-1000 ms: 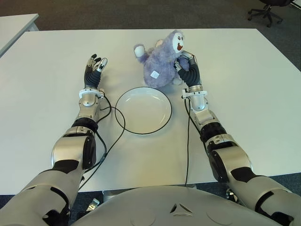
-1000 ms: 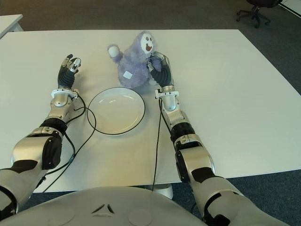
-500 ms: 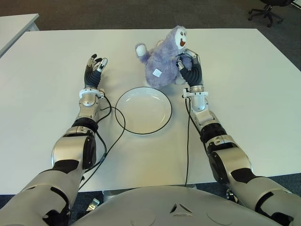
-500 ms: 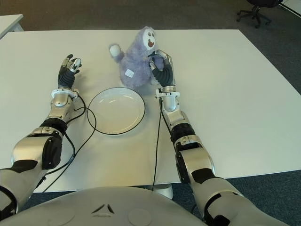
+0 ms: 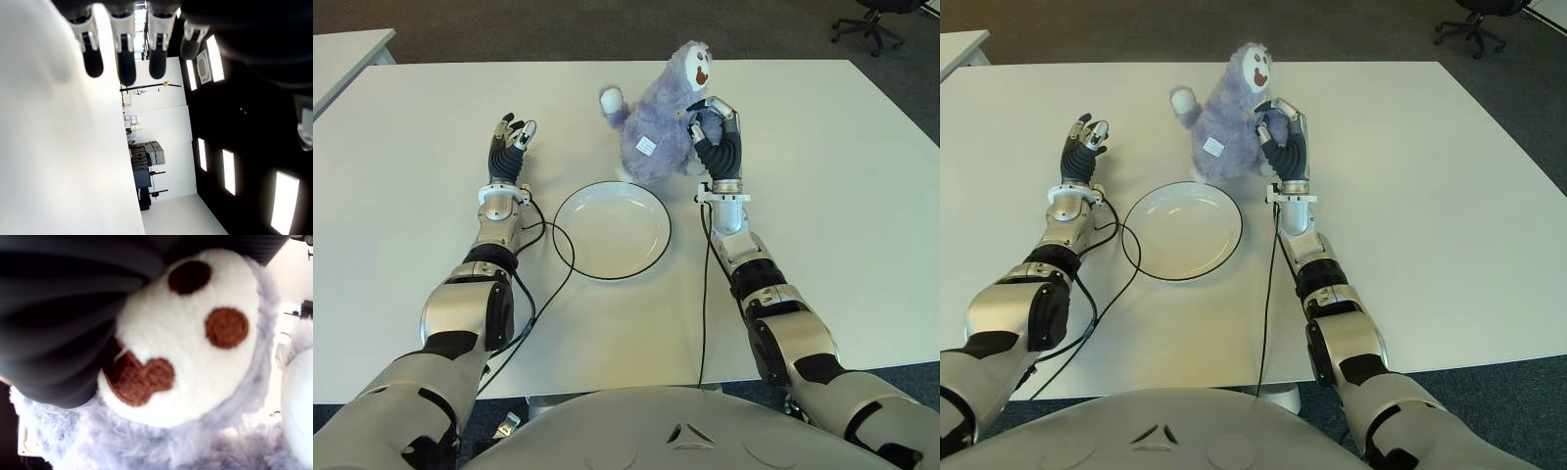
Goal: Put the doll into the plate.
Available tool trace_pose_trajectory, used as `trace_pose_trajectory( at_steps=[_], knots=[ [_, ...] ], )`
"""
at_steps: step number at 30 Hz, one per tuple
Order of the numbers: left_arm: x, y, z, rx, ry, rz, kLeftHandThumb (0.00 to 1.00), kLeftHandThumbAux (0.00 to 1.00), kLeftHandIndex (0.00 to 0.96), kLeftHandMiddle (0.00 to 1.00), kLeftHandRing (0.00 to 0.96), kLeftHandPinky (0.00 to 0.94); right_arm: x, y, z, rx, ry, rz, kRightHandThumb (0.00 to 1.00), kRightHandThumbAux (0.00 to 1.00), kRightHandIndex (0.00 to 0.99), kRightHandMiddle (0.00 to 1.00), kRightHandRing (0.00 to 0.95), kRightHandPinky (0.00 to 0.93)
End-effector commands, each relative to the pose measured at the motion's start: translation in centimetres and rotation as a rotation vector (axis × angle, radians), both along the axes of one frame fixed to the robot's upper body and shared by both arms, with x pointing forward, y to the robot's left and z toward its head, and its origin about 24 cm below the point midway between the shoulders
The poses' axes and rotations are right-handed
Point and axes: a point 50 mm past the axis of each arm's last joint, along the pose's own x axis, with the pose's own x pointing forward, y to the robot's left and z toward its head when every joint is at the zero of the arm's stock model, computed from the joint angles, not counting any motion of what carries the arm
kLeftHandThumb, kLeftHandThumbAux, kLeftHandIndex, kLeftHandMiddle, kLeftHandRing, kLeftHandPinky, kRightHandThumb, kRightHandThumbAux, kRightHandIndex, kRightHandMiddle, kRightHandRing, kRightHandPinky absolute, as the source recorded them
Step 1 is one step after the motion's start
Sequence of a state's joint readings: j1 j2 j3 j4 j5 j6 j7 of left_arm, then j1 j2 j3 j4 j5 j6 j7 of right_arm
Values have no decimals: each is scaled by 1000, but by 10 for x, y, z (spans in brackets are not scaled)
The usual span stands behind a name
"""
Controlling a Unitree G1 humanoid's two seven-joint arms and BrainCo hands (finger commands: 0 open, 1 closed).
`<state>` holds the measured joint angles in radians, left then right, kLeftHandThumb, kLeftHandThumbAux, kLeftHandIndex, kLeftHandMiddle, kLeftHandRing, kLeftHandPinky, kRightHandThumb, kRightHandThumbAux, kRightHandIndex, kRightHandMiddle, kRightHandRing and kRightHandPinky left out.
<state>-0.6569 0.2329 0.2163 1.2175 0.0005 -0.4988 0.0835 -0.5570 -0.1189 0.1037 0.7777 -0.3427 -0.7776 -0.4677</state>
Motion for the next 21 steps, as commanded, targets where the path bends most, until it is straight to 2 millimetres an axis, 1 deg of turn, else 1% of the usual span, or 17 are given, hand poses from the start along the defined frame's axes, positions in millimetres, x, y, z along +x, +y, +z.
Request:
trace_pose_trajectory(
  at_steps=[1,6,10,16,18,19,21],
  knots=[
    [-25,-7,-44,-47,190,6,0,391,0,155,170,155,-25,-11,-55,6,187,-43,709,714,432,779,824,848],
    [-25,-7,-44,-50,190,7,0,391,0,155,174,156,-24,-10,-53,12,180,-42,708,714,431,780,826,854],
    [-24,-7,-44,-49,191,9,0,393,0,155,182,184,-24,-9,-52,13,178,-37,708,714,431,779,827,852],
    [-24,-7,-43,-43,191,9,0,399,0,156,167,140,-24,-8,-50,15,163,-34,708,713,431,781,827,857],
    [-24,-7,-43,-45,191,8,0,401,0,155,163,142,-23,-8,-49,15,162,-32,708,713,431,782,828,857],
    [-24,-7,-44,-47,191,8,0,404,2,156,167,174,-23,-8,-49,16,161,-31,709,714,432,782,829,857],
    [-24,-7,-44,-50,190,8,0,405,3,156,169,183,-23,-8,-49,17,160,-30,709,714,432,782,829,856]
  ],
)
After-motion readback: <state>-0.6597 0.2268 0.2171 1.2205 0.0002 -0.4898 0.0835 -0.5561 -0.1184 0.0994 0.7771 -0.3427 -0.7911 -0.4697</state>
